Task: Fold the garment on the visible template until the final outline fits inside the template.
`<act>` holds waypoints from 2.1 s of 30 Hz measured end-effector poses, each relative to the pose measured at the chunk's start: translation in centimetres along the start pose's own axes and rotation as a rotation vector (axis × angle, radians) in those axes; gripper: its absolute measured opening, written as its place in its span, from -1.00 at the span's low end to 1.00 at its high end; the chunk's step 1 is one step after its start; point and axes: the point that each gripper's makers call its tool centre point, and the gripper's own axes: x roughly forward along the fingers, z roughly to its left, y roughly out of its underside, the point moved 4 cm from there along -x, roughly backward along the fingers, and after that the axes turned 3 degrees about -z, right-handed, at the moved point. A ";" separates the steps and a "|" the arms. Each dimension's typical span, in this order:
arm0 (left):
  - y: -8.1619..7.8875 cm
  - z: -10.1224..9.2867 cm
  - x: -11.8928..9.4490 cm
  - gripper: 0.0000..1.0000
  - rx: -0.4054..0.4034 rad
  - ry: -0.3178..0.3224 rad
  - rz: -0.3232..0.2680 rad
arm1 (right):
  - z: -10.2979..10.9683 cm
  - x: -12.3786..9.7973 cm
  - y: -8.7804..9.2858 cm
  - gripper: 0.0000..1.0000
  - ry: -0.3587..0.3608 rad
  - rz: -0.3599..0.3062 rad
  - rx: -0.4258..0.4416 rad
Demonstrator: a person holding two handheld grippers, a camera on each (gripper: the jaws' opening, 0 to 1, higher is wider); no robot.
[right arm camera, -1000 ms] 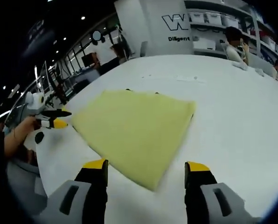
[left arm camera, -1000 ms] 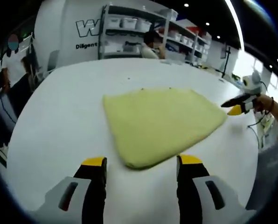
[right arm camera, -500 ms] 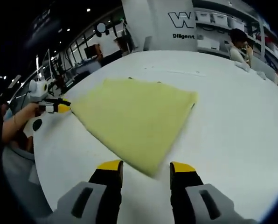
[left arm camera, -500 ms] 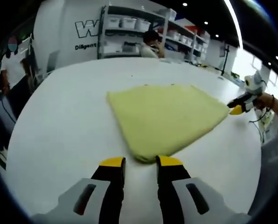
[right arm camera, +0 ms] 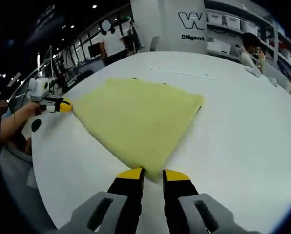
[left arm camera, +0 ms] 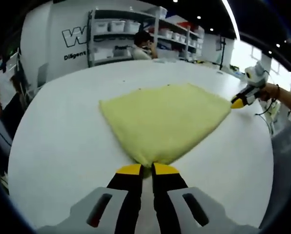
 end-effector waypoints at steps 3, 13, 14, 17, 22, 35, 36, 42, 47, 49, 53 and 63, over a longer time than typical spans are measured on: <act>-0.1 0.0 -0.1 -0.96 0.015 0.007 0.003 | 0.1 0.1 0.0 -0.94 -0.004 0.000 -0.005; 0.4 -0.8 -0.9 -0.98 0.110 0.081 0.056 | -0.8 -0.3 -0.1 -1.00 0.008 0.003 -0.042; 0.5 -0.9 -1.1 -0.98 0.122 0.095 0.063 | -0.9 -0.4 -0.1 -1.00 0.010 0.003 -0.042; 0.7 -1.2 -1.4 -0.98 0.134 0.122 0.074 | -1.2 -0.5 0.0 -1.00 0.022 0.009 -0.051; 1.2 -1.7 -2.0 -0.99 0.165 0.151 0.089 | -1.4 -0.6 -0.1 -1.00 0.029 0.002 -0.061; 1.6 -1.8 -2.6 -0.99 0.177 0.142 0.106 | -1.8 -0.8 -0.2 -1.00 0.026 0.014 -0.073; 1.6 -1.8 -2.7 -0.99 0.177 0.140 0.106 | -1.7 -0.9 -0.2 -1.00 0.025 0.016 -0.072; 2.0 -2.1 -3.2 -0.99 0.187 0.134 0.121 | -1.2 -1.4 0.2 -1.00 0.013 0.028 -0.078; 2.6 -2.4 -3.8 -0.99 0.173 0.137 0.127 | -0.8 -1.9 0.8 -1.00 0.002 0.047 -0.085; 3.0 -2.6 -4.0 -0.99 0.164 0.141 0.130 | -0.6 -2.1 1.0 -1.00 -0.001 0.050 -0.092; 3.4 -2.7 -4.4 -0.99 0.138 0.133 0.123 | -0.1 -2.5 1.5 -1.00 -0.007 0.061 -0.094; 4.0 -3.0 -5.1 -0.99 0.126 0.129 0.129 | 0.9 -3.1 2.7 -1.00 -0.035 0.091 -0.128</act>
